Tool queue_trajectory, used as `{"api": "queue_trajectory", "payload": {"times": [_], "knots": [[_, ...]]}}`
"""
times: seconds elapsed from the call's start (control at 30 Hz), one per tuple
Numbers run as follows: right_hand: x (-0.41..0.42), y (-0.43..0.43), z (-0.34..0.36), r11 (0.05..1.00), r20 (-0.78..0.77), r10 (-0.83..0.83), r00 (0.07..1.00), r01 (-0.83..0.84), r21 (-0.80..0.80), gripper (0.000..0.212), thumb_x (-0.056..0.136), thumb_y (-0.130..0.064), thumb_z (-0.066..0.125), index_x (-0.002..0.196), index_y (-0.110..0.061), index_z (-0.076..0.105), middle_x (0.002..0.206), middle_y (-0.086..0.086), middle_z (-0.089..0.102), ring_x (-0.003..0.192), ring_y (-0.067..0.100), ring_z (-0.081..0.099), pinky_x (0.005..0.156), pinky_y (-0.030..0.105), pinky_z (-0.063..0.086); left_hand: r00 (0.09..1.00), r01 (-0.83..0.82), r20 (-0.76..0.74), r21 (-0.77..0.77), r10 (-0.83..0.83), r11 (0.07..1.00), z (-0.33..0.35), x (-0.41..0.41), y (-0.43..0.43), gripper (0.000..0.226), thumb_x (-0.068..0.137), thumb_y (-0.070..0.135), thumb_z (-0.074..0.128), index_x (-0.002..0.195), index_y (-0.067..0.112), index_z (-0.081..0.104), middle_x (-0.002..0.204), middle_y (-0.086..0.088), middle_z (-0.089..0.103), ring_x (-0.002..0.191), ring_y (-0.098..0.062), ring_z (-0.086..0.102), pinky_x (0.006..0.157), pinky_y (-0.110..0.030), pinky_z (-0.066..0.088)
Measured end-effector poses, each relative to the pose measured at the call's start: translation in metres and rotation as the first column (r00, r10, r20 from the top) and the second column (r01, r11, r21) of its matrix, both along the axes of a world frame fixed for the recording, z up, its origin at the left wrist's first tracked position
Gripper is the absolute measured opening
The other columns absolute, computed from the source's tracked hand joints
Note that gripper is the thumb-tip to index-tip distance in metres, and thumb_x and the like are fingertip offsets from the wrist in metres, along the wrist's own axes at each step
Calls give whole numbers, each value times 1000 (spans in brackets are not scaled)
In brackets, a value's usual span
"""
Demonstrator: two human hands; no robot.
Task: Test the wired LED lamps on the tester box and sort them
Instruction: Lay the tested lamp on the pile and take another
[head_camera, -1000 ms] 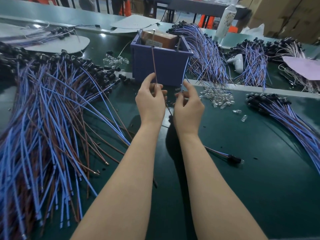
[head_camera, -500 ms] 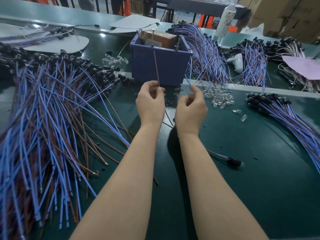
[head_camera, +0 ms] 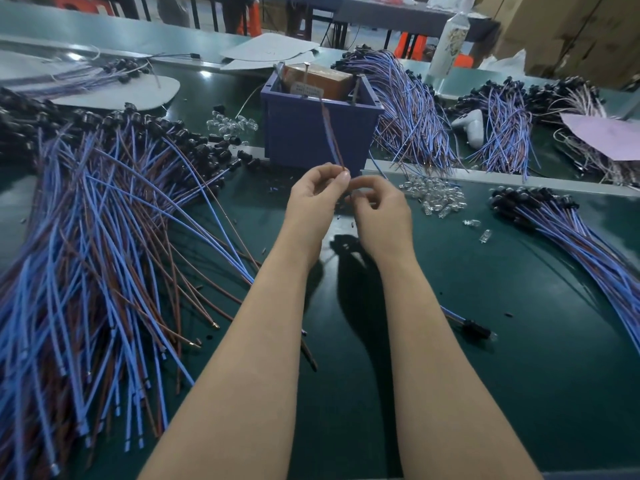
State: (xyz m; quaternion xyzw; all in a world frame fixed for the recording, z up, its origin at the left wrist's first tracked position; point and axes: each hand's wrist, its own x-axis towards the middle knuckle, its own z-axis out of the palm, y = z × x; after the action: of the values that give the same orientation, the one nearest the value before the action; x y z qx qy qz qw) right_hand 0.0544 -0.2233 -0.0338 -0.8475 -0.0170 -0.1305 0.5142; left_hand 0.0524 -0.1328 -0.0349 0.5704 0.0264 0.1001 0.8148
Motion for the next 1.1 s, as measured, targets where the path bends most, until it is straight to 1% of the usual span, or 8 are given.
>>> {"api": "queue_trajectory", "payload": {"times": [0.1, 0.2, 0.4, 0.53, 0.63, 0.8, 0.93, 1.1], "knots": [[-3, 4, 5, 994, -9, 103, 995, -102, 42, 25, 89, 0, 47, 102, -8, 68, 97, 8, 71, 91, 20, 66, 88, 31, 51, 999, -52, -5, -19, 52, 998, 0, -1, 2, 12, 92, 3, 56, 85, 12, 59, 86, 0, 66, 78, -10, 63, 76, -21, 54], [-5, 2, 8, 988, 15, 77, 997, -74, -134, 20, 89, -9, 53, 102, -12, 68, 100, 2, 70, 90, 12, 60, 81, 16, 42, 982, -190, -18, -32, 190, 981, 0, 1, 6, 12, 93, 5, 55, 86, 14, 58, 88, 2, 68, 80, -5, 62, 78, -18, 50], [-6, -27, 18, 926, -322, -44, 946, -82, -368, 16, 88, -23, 60, 102, -19, 66, 107, 6, 67, 103, 23, 59, 85, 26, 44, 965, -261, -62, -295, 254, 919, 1, 4, 11, 14, 97, 2, 47, 87, 12, 51, 90, -2, 66, 79, -7, 66, 82, -22, 55], [-13, -39, 27, 875, -437, 18, 899, -226, -429, 8, 85, -26, 67, 77, -24, 65, 92, 5, 71, 88, 21, 65, 64, 22, 45, 939, -339, -107, -457, 328, 822, 2, 8, 15, 15, 97, -1, 45, 85, 8, 49, 88, -7, 61, 77, -10, 63, 80, -22, 56], [-11, -36, 24, 857, -451, 48, 891, -268, -439, 7, 88, -22, 63, 81, -22, 65, 92, 8, 71, 88, 23, 65, 68, 24, 46, 929, -363, -117, -467, 351, 806, 1, 9, 18, 14, 97, 1, 47, 86, 9, 49, 87, -6, 61, 77, -10, 63, 81, -22, 56], [-3, -34, 17, 939, -314, 24, 949, -130, -318, 7, 91, -21, 60, 85, -25, 60, 94, 7, 70, 82, 20, 59, 70, 25, 43, 983, -136, -133, -52, 128, 989, -7, 9, 6, 7, 96, 11, 51, 96, 14, 57, 88, 3, 64, 78, -6, 63, 72, -19, 51], [-1, -34, 11, 943, -319, 15, 948, -119, -311, 6, 88, -21, 62, 85, -26, 62, 98, 7, 70, 93, 24, 63, 84, 31, 50, 996, -24, -80, 264, 47, 964, -9, 6, -4, 16, 92, 9, 57, 79, 17, 58, 76, 3, 64, 64, -2, 61, 63, -17, 49], [1, -21, 8, 980, -203, 39, 978, -78, -184, 15, 89, -17, 58, 96, -16, 71, 89, 4, 70, 82, 17, 60, 77, 27, 47, 998, -38, -31, 371, 53, 928, -8, 4, -4, 18, 90, 1, 56, 78, 14, 59, 85, -13, 67, 84, -28, 65, 90, -43, 52]]}}
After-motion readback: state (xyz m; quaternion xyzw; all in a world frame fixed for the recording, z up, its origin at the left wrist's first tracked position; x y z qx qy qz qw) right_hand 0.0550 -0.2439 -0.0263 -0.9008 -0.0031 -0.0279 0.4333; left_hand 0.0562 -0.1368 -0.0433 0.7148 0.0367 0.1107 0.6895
